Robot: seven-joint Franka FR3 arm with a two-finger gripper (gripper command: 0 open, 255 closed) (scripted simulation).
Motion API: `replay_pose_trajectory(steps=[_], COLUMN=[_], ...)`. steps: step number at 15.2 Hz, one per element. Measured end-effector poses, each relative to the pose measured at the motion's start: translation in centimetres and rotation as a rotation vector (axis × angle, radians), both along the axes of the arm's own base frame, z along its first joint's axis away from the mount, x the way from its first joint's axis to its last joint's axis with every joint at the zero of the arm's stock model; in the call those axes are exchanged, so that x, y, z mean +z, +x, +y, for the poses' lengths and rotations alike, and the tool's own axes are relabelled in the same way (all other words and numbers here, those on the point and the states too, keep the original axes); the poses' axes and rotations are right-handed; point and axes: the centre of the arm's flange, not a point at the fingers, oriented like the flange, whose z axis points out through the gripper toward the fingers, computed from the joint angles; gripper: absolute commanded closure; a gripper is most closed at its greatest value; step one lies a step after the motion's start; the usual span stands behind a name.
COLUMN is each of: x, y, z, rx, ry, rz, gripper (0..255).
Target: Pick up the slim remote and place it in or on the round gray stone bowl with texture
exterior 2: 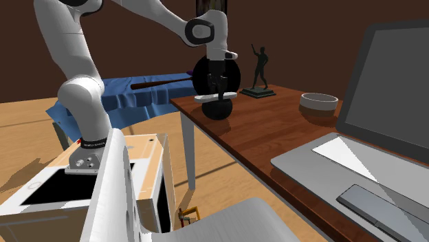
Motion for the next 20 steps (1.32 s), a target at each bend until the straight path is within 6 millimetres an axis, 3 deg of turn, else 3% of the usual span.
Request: replay_pose_trajectory(steps=[3, 4, 10, 15, 20], x=[0.0, 0.0, -0.1, 4.2, 4.9], y=[0.0, 0.0, 0.0, 0.0, 0.0], z=[0.0, 0.0, 0.0, 0.2, 0.1], rx=[0.0, 0.0, 0.0, 0.0, 0.0], ry=[0.0, 0.0, 0.0, 0.0, 0.0], rz=[-0.001, -0.001, 0.001, 0.0, 0.001], gripper=[255, 0, 0, 0, 0])
